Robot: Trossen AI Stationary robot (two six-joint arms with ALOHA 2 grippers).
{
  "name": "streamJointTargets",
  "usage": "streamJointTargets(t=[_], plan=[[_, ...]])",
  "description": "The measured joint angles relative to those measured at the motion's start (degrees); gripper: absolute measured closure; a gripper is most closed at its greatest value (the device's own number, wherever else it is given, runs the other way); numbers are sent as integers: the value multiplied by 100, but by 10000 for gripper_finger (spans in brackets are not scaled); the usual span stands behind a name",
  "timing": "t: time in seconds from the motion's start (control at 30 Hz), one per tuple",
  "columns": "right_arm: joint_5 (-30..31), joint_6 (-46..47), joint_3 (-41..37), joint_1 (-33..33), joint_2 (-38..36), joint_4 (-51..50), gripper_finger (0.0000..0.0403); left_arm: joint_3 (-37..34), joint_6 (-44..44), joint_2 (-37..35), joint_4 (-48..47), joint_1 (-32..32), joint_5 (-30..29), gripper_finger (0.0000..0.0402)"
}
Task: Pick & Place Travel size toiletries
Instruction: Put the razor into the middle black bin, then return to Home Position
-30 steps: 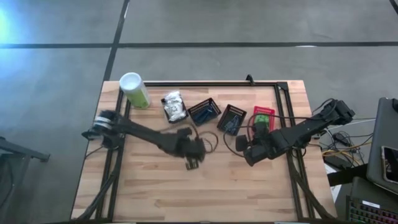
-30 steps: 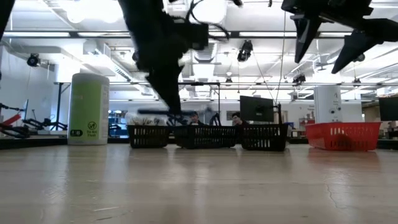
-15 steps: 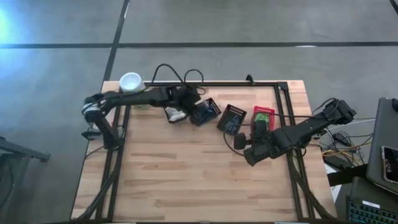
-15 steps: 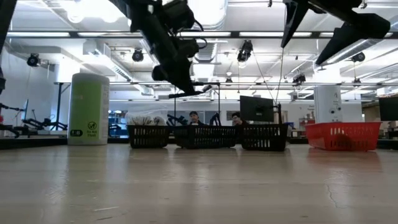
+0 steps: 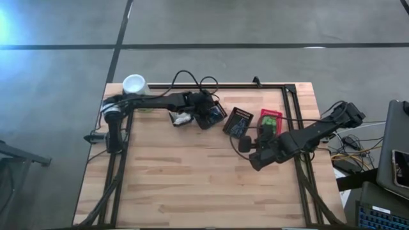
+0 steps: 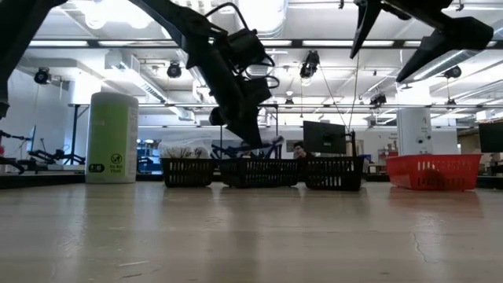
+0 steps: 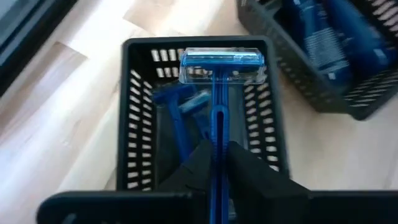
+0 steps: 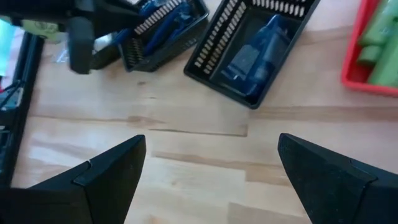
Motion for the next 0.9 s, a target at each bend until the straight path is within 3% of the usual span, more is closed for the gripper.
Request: streamJointTargets(t=[0.47, 0.6, 0.73, 0.83, 0.9], plan=[[-11, -362, 0, 2, 26, 302, 39, -1, -6, -201, -261, 2, 10, 228], [-13, -1240, 0, -2, 25, 369, 39, -10, 142, -774, -942, -122, 526, 219], [-97, -2105, -2, 0, -56, 395, 39, -169, 165, -1547, -1560, -412, 617, 220], [-278, -2171, 20, -1, -272, 703, 39, -360, -336, -2229, -1743, -629, 603, 220], [-285, -2912, 42, 6, -353, 1116, 39, -514, -834, -2696, -1697, -752, 604, 220]])
